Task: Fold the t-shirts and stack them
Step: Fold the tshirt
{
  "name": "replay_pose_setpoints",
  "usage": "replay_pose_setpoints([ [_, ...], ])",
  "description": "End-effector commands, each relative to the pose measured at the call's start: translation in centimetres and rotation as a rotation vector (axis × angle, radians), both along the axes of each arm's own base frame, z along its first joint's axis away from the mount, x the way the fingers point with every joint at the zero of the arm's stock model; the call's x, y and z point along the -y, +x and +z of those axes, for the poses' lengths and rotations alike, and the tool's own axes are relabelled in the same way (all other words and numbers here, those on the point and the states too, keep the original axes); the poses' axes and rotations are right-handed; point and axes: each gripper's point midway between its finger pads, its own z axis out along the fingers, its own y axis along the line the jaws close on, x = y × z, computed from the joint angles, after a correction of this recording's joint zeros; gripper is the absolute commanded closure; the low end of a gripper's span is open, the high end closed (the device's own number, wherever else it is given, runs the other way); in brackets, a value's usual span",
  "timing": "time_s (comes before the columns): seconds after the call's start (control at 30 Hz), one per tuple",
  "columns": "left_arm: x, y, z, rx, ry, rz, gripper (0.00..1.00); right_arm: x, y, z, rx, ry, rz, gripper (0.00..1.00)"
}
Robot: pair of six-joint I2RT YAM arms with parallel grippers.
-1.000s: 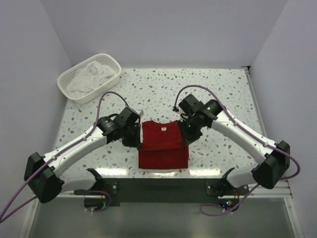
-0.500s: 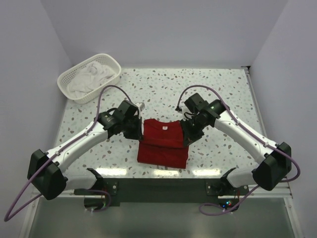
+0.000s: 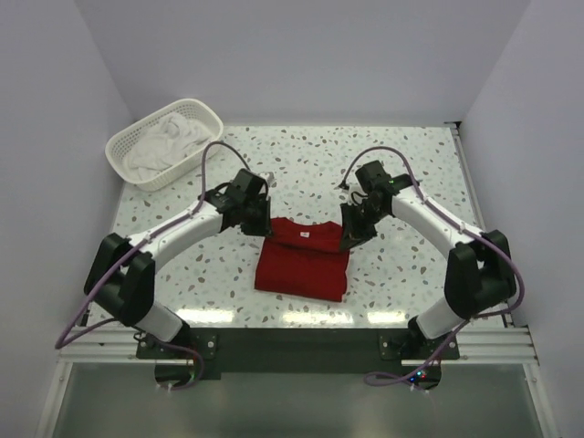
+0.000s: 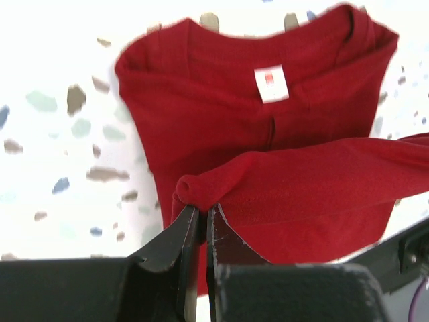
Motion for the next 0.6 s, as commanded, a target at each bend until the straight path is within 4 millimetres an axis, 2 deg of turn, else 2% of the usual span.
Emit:
replay_pose_setpoints([
  [0.0, 1.9, 5.0, 1.7, 0.139, -0.052, 0.009, 1.00, -0.5, 3.1, -1.6, 0.038, 0.072, -0.024, 1.00],
  [0.13, 1.1, 7.5, 0.1, 0.158, -0.011, 0.071, 1.00, 0.1, 5.0, -4.0, 0.025, 0.070, -0.065, 1.00],
  [0.2, 0.3, 8.2, -1.2, 0.151, 0.010, 0.101, 1.00, 0.0, 5.9, -4.6, 0.040, 0.080, -0.078, 1.00],
  [0.33, 0.2, 9.2, -2.5, 0.162, 0.018, 0.121, 1.00, -0.1, 7.0, -5.9, 0.042, 0.087, -0.102, 1.00],
  [0.4, 0.0, 9.2, -3.2, 0.158, 0.024, 0.126, 1.00, -0.2, 7.3, -6.0, 0.042, 0.090, -0.104, 1.00],
  [0.53, 0.0, 9.5, -3.3, 0.185, 0.002, 0.142, 0.99, -0.3, 8.0, -5.6, 0.065, 0.085, -0.116, 1.00],
  [0.57, 0.1, 9.5, -3.0, 0.193, -0.005, 0.143, 0.94, -0.2, 8.3, -5.0, 0.091, 0.085, -0.123, 0.96],
])
